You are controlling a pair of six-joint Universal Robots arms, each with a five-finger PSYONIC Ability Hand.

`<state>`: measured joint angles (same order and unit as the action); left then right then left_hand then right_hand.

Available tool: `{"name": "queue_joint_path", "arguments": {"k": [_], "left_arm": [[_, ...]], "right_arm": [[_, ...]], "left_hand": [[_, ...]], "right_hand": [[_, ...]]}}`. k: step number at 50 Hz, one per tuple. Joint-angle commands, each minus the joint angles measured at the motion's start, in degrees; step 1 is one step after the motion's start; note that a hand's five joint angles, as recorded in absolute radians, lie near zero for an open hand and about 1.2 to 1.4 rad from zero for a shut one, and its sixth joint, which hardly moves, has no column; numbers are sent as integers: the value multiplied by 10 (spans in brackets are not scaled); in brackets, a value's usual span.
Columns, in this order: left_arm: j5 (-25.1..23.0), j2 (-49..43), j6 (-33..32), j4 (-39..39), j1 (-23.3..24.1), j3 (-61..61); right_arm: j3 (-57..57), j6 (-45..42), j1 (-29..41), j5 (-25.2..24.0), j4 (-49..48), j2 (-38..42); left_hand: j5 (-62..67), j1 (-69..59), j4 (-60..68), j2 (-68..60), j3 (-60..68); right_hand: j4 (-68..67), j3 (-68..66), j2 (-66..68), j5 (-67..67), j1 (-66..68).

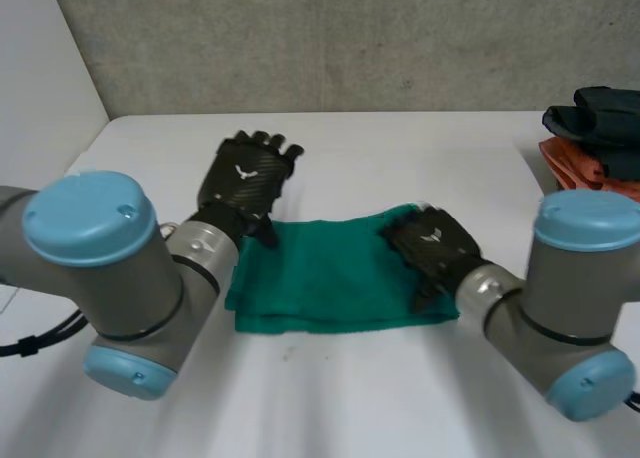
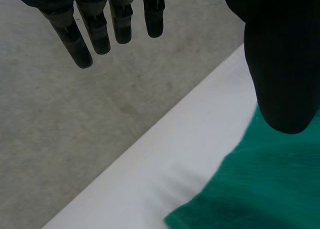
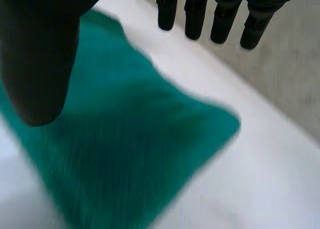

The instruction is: Fold the laundry.

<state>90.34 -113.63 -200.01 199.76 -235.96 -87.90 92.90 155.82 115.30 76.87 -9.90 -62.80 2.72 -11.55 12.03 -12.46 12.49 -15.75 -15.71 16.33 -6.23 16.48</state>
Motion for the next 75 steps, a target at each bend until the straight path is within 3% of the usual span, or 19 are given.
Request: {"name": "queue_joint_path", "arguments": {"k": [1, 5, 10, 14, 21, 22, 23, 24, 30, 33, 35, 39, 42, 52, 58, 62, 70, 74, 75], "left_arm": [[0, -2, 1, -3, 6, -6], [1, 13, 1, -4, 1, -9], [11, 58, 1, -7, -27, -24], [15, 88, 2, -6, -48, -40], [33, 101, 17, -2, -70, -58], [38, 101, 25, -2, -71, -58], [40, 101, 30, -2, -71, -58], [45, 100, 42, -3, -71, -54], [45, 91, 70, -3, -66, -39], [43, 75, 79, -7, -56, -23], [41, 48, 90, -9, -19, 4], [42, -10, 99, -40, 26, 37], [52, -55, 102, -95, 28, 59], [122, -115, 105, -225, 23, 72], [116, -106, 98, -235, 14, 63], [112, -78, 98, -236, 12, 82], [51, 15, 98, -231, -19, 124], [-46, 53, 99, -228, -36, 140], [-96, 63, 99, -228, -41, 144]], "right_arm": [[20, -96, -62, 36, 23, 29], [-10, -114, -49, 75, -43, 22], [-68, -86, 27, 68, -82, -9], [-102, -68, 101, 31, -83, 1], [-121, -79, 206, -81, -77, 106], [-127, -78, 208, -84, -70, 115], [-136, -74, 207, -78, -58, 120], [-139, -72, 206, -72, -49, 120], [-139, 4, 172, -8, -28, 78], [-141, 77, 116, 8, -18, 23], [-149, 133, 76, 8, 16, 2], [-219, 177, 62, 3, 120, 63], [-270, 190, 62, -6, 180, 116], [-408, 181, 65, -15, 311, 243], [-414, 121, 67, 20, 333, 235], [-396, 74, 70, 73, 315, 193], [-229, 2, 105, 103, 158, 61], [-121, -33, 137, 103, 70, 15], [-102, -35, 141, 102, 54, 12]], "left_hand": [[-10, -2, -3, 7, -8], [-8, -3, -1, 6, -6], [-8, -4, -1, 6, -6], [-8, -4, -1, 6, -6], [-5, -7, 2, 2, -3], [-3, -9, 4, 1, -1], [-3, -9, 4, 1, -1], [-3, -9, 4, 1, -1], [-1, -10, 5, -1, 1], [-3, -9, 4, 1, -1], [-7, -5, 0, 4, -4], [-5, -7, 2, 2, -3], [-1, -10, 5, -1, 1], [-1, -10, 5, -1, 1], [0, -12, 7, -3, 2], [-5, -7, 2, 2, -3], [-13, 2, -6, 11, -11], [-13, 2, -6, 11, -11], [-13, 2, -6, 11, -11]], "right_hand": [[-642, -643, 636, -637, 635], [-643, -643, 637, -638, 635], [-643, -643, 637, -638, 635], [-643, -643, 637, -638, 635], [-636, -637, 631, -632, 629], [-465, -465, 459, -460, 457], [-120, -121, 114, -115, 113], [57, 57, -63, 62, -65], [57, 57, -63, 62, -65], [57, 57, -63, 62, -65], [57, 57, -63, 62, -65], [57, 57, -63, 62, -65], [57, 57, -63, 62, -65], [57, 57, -63, 62, -65], [57, 57, -63, 62, -65], [57, 57, -63, 62, -65], [57, 57, -63, 62, -65], [57, 57, -63, 62, -65], [57, 57, -63, 62, -65]]}}
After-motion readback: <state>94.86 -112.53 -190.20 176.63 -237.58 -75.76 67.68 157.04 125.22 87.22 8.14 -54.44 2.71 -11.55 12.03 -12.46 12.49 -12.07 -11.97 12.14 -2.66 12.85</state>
